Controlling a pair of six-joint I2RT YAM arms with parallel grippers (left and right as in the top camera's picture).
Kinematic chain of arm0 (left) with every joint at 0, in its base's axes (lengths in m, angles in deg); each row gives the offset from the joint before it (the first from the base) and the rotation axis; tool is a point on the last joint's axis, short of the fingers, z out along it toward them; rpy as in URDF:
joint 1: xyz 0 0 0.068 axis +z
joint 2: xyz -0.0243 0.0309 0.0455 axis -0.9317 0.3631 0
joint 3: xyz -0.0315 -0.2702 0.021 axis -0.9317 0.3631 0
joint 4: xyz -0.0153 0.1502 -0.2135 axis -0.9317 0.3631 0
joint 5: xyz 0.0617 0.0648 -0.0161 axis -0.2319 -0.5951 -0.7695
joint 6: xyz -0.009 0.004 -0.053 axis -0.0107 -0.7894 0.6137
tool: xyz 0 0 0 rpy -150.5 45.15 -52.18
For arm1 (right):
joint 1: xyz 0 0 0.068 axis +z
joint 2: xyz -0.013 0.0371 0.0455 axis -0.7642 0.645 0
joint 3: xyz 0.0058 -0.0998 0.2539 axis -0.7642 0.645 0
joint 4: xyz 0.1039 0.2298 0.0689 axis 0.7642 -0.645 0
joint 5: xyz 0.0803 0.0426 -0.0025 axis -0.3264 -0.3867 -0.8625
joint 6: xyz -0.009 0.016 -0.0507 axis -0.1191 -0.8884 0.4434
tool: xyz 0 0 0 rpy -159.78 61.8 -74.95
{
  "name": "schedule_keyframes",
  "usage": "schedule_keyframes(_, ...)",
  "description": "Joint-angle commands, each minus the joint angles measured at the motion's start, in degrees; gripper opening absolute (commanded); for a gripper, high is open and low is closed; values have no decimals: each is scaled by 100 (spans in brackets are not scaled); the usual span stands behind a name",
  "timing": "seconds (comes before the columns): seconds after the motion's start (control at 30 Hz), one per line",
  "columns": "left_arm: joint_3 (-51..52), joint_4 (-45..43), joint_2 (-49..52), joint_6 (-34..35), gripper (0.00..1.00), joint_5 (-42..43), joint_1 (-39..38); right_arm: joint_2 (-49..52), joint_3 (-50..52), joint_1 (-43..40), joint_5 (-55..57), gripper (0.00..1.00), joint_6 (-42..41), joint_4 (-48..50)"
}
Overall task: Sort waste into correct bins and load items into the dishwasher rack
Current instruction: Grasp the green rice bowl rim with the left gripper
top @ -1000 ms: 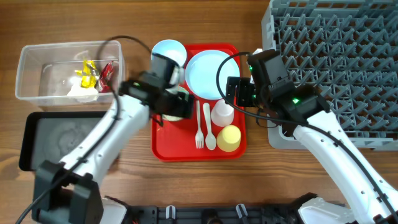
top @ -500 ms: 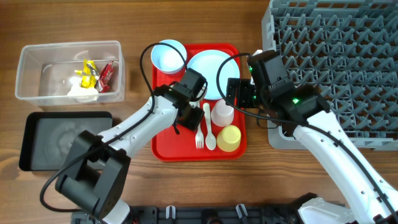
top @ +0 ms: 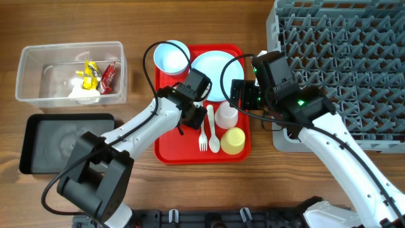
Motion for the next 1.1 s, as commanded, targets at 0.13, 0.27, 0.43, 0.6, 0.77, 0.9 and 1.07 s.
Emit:
schedule_keyframes(0.13, 37, -15, 66, -2, 9, -52, -2, -28, 2, -2, 55, 100, -20, -9)
schedule_keyframes(0.27, 39, -17, 68, -2, 9, -52, -2, -28, 2, -2, 55, 100, -22, -9)
schedule_keyframes(0.43, 39, -20, 151, -4, 16, -52, -2, -28, 2, -2, 55, 100, -22, -7)
schedule_keyframes(0.6, 39, -20, 361, -4, 14, -33, -2, -28, 2, -2, 55, 100, -20, -7)
schedule_keyframes(0.77, 37, -50, 380, -4, 4, -35, -2, -28, 2, -2, 55, 100, -22, -2)
schedule_keyframes(0.9, 35, -42, 350, 2, 4, -33, -2, -28, 2, -2, 55, 100, -20, 9)
schedule_keyframes(1.07, 20, 9, 37, 236, 4, -31, 0, -31, 2, -2, 55, 100, -20, 9)
